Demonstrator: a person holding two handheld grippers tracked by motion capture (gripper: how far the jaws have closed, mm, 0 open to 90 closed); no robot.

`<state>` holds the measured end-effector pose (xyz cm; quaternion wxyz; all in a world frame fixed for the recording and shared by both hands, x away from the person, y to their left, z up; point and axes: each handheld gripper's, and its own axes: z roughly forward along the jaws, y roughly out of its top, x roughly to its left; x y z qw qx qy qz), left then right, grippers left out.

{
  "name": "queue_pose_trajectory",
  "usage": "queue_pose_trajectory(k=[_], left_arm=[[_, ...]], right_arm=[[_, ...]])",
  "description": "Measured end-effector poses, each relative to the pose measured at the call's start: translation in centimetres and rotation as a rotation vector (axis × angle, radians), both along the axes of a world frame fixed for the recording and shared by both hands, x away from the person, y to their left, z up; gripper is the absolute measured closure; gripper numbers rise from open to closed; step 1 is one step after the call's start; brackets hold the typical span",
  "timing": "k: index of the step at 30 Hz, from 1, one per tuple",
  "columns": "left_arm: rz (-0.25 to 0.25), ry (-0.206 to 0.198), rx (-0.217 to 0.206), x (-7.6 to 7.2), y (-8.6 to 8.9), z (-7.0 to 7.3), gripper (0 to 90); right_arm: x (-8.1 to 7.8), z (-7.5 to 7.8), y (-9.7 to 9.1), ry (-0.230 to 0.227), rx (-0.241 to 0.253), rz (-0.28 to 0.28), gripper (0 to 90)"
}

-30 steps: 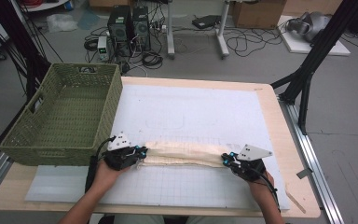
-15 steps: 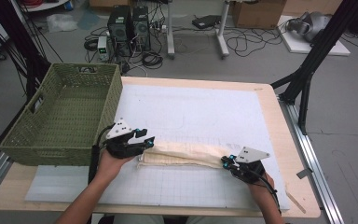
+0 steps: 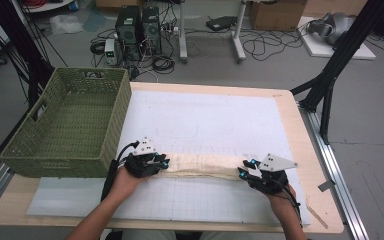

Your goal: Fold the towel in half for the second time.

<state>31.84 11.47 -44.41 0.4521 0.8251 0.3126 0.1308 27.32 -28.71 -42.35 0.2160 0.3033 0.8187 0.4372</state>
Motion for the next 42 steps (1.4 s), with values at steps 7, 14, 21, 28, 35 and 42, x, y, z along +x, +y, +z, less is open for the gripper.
queue_pose_trajectory(k=[7, 14, 21, 28, 35, 42], left_arm=[[0.005, -0.009, 0.007, -0.4, 0.1, -0.3, 72.3], [0.007, -0.011, 0.008, -0.5, 0.2, -0.5, 72.4], [0.015, -0.01, 0.016, -0.6, 0.2, -0.5, 73.8], [0.019, -0.008, 0.025, -0.6, 0.3, -0.5, 74.2], [0.018, -0.013, 0.039, -0.7, 0.2, -0.5, 74.1], [0.043, -0.028, 0.025, -0.9, 0.0, 0.0, 69.6]], right_arm=[[1.2, 1.8, 2.8, -0.02, 0.026, -0.094, 59.3], [2.8, 0.6, 7.7, 0.04, 0.004, -0.045, 65.1], [2.7, -1.2, 9.3, 0.099, -0.049, 0.009, 69.4], [2.3, -1.9, 6.7, 0.122, -0.074, -0.049, 71.1], [1.2, -2.0, 3.1, 0.121, -0.089, -0.12, 71.1], [1.1, -2.2, 2.6, 0.11, -0.089, -0.121, 68.8]])
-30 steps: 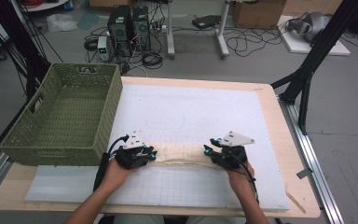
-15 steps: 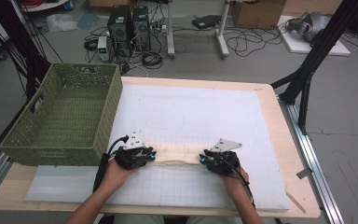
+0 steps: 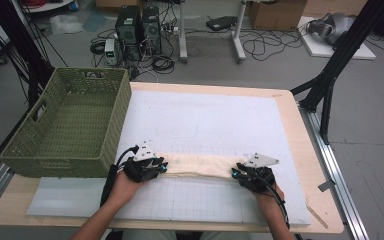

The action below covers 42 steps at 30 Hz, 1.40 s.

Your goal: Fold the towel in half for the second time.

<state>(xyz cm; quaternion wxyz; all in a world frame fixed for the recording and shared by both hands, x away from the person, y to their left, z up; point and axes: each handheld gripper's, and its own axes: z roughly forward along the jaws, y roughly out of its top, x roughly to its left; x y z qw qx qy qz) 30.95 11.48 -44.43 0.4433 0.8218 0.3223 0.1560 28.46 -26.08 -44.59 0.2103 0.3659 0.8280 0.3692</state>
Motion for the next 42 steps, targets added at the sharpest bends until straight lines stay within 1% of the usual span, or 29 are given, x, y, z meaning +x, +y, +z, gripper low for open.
queue_pose_trajectory(k=[3, 5, 6, 7, 8, 10, 13, 14, 17, 18, 21, 22, 23, 26, 30, 32, 36, 38, 42], left_arm=[[0.014, -0.014, -0.064, -0.1, 0.0, 0.9, 63.3], [0.003, -0.022, -0.106, -0.1, -0.4, 1.4, 62.7], [-0.006, -0.019, -0.121, -0.1, -0.6, 1.5, 62.7], [-0.017, -0.016, -0.139, -0.1, -0.9, 1.6, 62.7], [-0.029, -0.014, -0.148, -0.1, -1.3, 1.7, 62.7], [-0.047, -0.002, -0.144, -0.1, -2.0, 1.5, 63.0], [-0.064, 0.018, -0.095, -0.2, -2.8, 0.8, 65.4], [-0.066, 0.021, -0.068, -0.3, -2.8, 0.5, 67.0], [-0.066, 0.023, -0.018, -0.5, -2.6, -0.2, 69.4], [-0.062, 0.025, -0.013, -0.5, -2.5, -0.3, 70.2], [-0.051, 0.033, -0.013, -0.7, -2.0, -0.5, 71.0], [-0.05, 0.028, -0.007, -0.8, -1.9, -0.5, 71.1], [-0.049, 0.023, 0.006, -0.9, -1.8, -0.5, 71.3], [-0.036, 0.026, 0.008, -1.0, -1.3, -0.5, 71.5], [-0.004, 0.036, 0.015, -1.2, -0.5, -0.4, 72.1], [0.006, 0.042, 0.013, -1.2, -0.2, -0.5, 72.6], [0.012, 0.041, 0.005, -1.5, 0.0, -0.6, 72.7], [0.015, 0.045, -0.002, -1.5, 0.1, -0.6, 72.7], [0.021, 0.057, -0.024, -1.5, 0.4, -0.6, 72.6]], right_arm=[[-0.2, 0.4, -0.1, -0.019, 0.028, 0.004, 67.1], [-0.4, 1.0, -0.3, -0.045, 0.066, 0.004, 65.8], [-0.5, 1.3, -0.4, -0.06, 0.084, 0.0, 65.6], [-0.5, 1.6, -0.5, -0.073, 0.096, -0.004, 65.4], [-0.6, 1.8, -0.5, -0.081, 0.105, -0.006, 65.2], [-0.7, 2.0, -0.7, -0.094, 0.112, -0.011, 64.9], [-0.8, 1.9, -1.0, -0.087, 0.105, -0.016, 64.8], [-0.8, 1.7, -1.0, -0.08, 0.1, -0.014, 64.8], [-0.7, 1.2, -1.0, -0.053, 0.075, -0.006, 65.2], [-0.6, 0.9, -0.9, -0.037, 0.069, -0.005, 65.5], [-0.4, 0.4, -0.8, -0.018, 0.048, -0.001, 66.1], [-0.4, 0.3, -0.7, -0.008, 0.044, -0.003, 66.2], [-0.4, 0.2, -0.8, -0.009, 0.037, -0.001, 66.3], [-0.4, 0.1, -1.1, -0.002, 0.021, -0.009, 66.8], [-0.2, 0.0, -1.9, 0.005, 0.019, -0.02, 67.1], [-0.1, 0.0, -2.0, 0.003, 0.008, -0.02, 67.1], [0.0, 0.0, -2.1, 0.007, 0.008, -0.028, 66.9], [0.0, -0.1, -2.2, 0.012, 0.017, -0.028, 66.8], [-0.1, -0.1, -2.2, 0.011, 0.014, -0.029, 66.4]])
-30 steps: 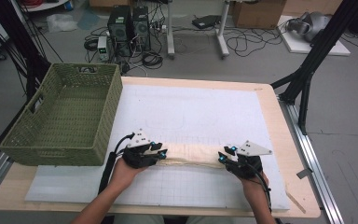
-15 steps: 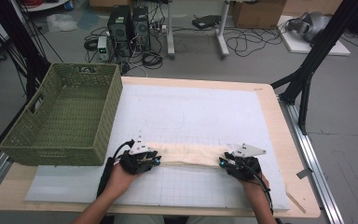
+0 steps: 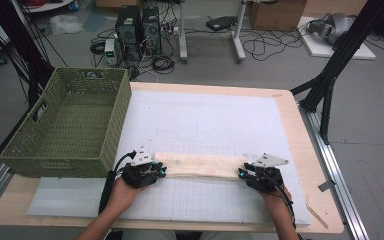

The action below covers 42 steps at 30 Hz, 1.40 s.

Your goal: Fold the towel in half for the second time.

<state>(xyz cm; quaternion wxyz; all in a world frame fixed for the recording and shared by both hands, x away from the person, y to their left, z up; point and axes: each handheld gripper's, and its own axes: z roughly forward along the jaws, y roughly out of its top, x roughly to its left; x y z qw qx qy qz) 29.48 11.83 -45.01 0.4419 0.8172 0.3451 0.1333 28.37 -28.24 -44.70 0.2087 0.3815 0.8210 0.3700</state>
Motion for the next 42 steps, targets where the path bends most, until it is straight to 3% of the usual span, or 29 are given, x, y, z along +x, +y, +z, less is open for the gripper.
queue_pose_trajectory(k=[3, 8, 15, 21, 26, 32, 37, 42], left_arm=[[0.002, 0.005, -0.016, 0.1, 0.2, 0.0, 70.8], [0.021, -0.009, -0.063, 0.2, 0.9, 0.3, 60.5], [0.038, -0.077, -0.146, 0.2, 2.0, 1.8, 42.9], [0.057, -0.117, -0.195, 0.3, 2.9, 2.7, 34.7], [0.07, -0.141, -0.209, 0.4, 3.3, 3.0, 31.2], [0.086, -0.155, -0.24, 0.5, 3.3, 3.2, 20.2], [0.078, -0.172, -0.249, 0.4, 3.3, 3.6, 19.2], [0.081, -0.174, -0.252, 0.5, 3.6, 3.7, 19.3]], right_arm=[[-0.1, 0.0, -0.1, -0.001, 0.016, 0.003, 64.0], [-0.8, 1.2, -0.5, -0.082, 0.046, 0.032, 60.6], [-1.5, 2.6, -2.1, -0.152, 0.094, -0.01, 57.5], [-1.8, 2.9, -3.2, -0.167, 0.107, -0.054, 53.9], [-2.0, 3.2, -3.8, -0.188, 0.102, -0.098, 44.6], [-2.4, 3.5, -4.4, -0.203, 0.071, -0.159, 31.6], [-2.7, 3.5, -5.0, -0.199, 0.088, -0.214, 18.5], [-2.5, 3.3, -5.3, -0.194, 0.104, -0.211, 11.7]])
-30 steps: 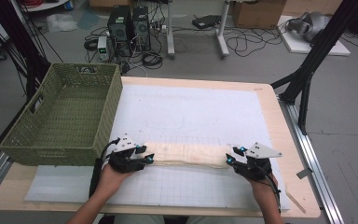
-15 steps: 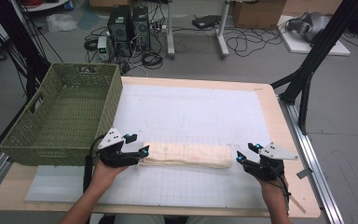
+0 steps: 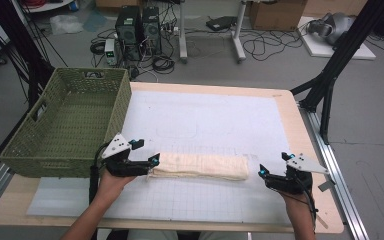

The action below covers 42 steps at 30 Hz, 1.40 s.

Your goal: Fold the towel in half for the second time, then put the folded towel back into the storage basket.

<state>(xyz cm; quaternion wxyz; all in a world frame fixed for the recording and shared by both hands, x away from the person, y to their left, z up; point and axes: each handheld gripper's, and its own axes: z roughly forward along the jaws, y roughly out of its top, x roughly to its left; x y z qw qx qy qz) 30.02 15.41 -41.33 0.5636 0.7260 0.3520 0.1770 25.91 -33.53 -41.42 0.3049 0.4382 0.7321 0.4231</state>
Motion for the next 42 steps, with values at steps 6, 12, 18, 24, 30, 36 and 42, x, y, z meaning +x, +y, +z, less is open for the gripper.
queue_pose_trajectory(k=[6, 12, 18, 24, 30, 36, 42], left_arm=[[0.011, 0.008, 0.0, 0.0, 0.1, 0.0, 19.3], [0.009, 0.012, 0.001, 0.0, 0.1, 0.0, 19.5], [-0.004, 0.026, -0.017, 0.1, 0.1, -0.2, 19.4], [-0.004, 0.057, 0.009, 0.4, -0.3, -0.6, 19.4], [0.006, 0.062, 0.0, 0.3, -0.2, -0.5, 20.0], [0.006, 0.076, 0.024, 0.4, -0.7, -0.8, 20.0], [0.014, 0.114, 0.074, 0.7, -1.1, -1.4, 23.6]], right_arm=[[0.1, -0.2, 0.1, 0.005, -0.003, 0.008, 11.7], [0.1, -0.1, -0.1, 0.008, 0.005, -0.006, 11.7], [0.2, -0.2, 0.0, 0.009, 0.018, -0.005, 11.7], [0.0, -0.3, -0.1, 0.013, 0.017, -0.01, 11.7], [0.2, -0.4, 0.1, 0.017, 0.006, 0.001, 11.8], [0.0, -0.5, 0.0, 0.018, 0.007, 0.005, 11.8], [0.0, -0.6, -0.3, 0.023, 0.014, -0.001, 11.8]])
